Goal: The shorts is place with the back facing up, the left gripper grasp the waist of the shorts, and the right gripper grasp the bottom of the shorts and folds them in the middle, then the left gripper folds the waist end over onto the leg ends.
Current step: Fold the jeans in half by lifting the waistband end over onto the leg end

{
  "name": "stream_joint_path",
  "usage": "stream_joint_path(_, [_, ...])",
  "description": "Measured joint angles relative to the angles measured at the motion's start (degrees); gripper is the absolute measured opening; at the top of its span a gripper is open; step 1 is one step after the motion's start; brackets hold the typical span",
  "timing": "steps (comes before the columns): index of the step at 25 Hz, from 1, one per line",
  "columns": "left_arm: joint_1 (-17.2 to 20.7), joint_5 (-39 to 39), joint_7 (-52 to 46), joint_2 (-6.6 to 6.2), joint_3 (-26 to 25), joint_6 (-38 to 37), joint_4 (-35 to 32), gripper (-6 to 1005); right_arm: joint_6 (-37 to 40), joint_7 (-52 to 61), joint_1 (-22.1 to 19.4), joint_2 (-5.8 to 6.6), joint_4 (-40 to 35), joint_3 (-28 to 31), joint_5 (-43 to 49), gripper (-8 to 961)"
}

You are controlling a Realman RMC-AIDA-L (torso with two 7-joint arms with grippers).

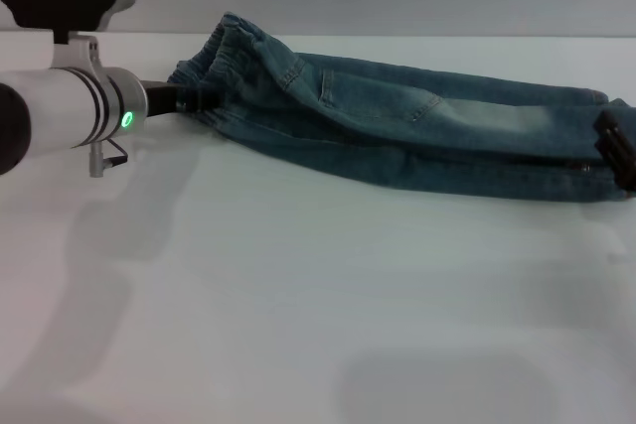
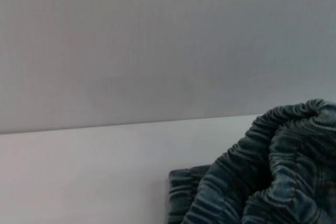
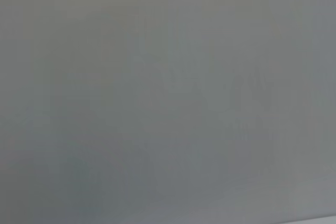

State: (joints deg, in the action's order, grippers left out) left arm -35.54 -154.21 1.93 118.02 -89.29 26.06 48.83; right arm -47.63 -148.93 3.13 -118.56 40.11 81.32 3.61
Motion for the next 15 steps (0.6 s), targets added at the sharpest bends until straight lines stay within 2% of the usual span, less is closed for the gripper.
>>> stream_joint_path(15, [-5.4, 2.0, 0.5, 0.25, 0.5, -4.3, -8.8, 730, 0.0, 1.0, -2.9, 0.08, 3.5, -0.2, 1.2, 577])
